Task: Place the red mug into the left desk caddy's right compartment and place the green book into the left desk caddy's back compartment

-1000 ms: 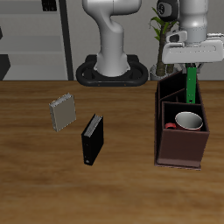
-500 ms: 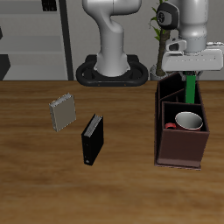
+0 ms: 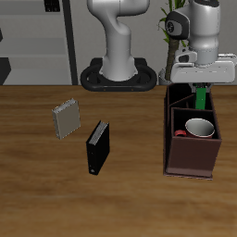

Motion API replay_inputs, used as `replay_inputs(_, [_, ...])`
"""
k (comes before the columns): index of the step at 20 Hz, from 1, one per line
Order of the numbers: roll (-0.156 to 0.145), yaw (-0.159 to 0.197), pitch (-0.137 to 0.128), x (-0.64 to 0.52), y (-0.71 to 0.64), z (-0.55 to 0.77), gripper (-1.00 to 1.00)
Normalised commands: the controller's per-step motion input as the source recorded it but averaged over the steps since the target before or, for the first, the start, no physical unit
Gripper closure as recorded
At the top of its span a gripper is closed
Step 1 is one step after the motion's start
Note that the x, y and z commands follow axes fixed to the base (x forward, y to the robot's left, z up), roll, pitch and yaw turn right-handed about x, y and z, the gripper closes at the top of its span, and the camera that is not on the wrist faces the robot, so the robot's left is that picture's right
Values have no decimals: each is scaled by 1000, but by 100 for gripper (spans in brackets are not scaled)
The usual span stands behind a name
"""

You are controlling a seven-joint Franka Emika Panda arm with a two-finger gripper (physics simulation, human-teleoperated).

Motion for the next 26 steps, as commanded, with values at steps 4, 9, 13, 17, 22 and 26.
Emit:
replay_inputs(4, [-22,5,43,133,-25,-272,100])
replay_inputs(9, [3,-15,67,132,4,-247,100])
replay_inputs(13, [26,30,45,27,53,-118,-100])
replay_inputs(17, [6,-13,-5,-23,3,98,-100])
replay_inputs(22, [13,-3,-10,-50,-30,143,-100])
replay_inputs(26, [-2,33,10,97,-203,163,-100])
